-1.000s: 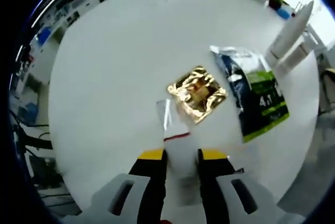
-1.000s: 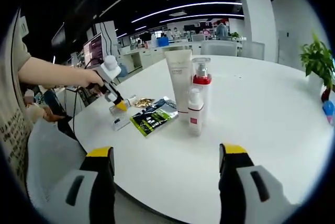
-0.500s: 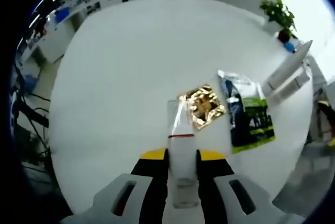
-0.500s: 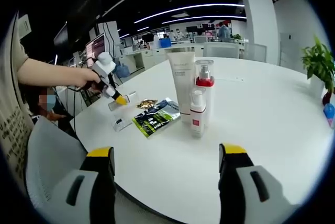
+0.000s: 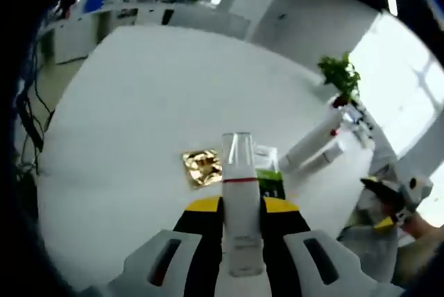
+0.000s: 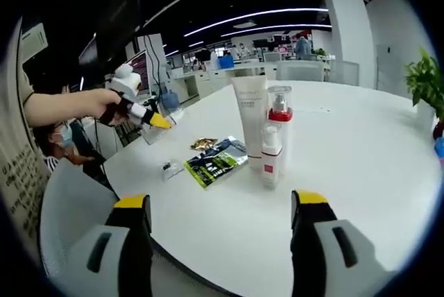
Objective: Arrange the skincare products in the storage area until every visible bottle or jar stands upright without overlapping.
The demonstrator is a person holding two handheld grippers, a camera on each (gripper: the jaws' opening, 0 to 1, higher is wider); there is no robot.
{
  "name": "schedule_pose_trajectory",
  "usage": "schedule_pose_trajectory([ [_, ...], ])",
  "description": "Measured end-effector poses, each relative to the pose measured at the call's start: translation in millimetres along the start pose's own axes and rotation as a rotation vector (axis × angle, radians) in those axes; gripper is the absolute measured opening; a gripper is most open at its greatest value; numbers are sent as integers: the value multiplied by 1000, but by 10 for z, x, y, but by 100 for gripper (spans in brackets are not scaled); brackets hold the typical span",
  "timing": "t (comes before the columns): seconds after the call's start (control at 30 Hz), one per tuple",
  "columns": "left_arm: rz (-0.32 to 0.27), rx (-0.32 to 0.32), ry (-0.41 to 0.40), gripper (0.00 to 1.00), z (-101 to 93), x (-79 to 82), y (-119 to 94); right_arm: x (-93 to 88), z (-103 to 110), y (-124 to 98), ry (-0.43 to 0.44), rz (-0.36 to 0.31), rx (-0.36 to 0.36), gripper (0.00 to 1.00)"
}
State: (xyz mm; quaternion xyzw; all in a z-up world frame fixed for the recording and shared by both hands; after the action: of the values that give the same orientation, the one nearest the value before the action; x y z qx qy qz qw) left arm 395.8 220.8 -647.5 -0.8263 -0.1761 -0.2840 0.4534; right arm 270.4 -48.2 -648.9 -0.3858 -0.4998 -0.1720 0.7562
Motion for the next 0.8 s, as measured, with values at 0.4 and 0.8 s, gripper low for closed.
schedule_pose_trajectory([
  [0.4, -122, -286, -132, 17, -715, 56, -383, 246, 145, 37, 75, -117, 102, 80],
  [0.8, -138, -505, -56, 17, -1208, -116, -642, 1000, 529, 188, 244, -368, 388, 71],
])
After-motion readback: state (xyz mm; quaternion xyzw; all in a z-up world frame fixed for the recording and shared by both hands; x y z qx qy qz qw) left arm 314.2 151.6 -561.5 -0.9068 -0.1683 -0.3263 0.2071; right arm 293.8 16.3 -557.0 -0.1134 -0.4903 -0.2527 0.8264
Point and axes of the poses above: the point that each gripper's makers call its tool centre point, and the gripper's own axes: y roughly forward along the fingers, z roughly to its left, x roughly out of its top, the point moved 4 cm from there along -y, roughly backward along the fingers, and after that the axes turned 7 degrees about x, right-handed, at the moved point
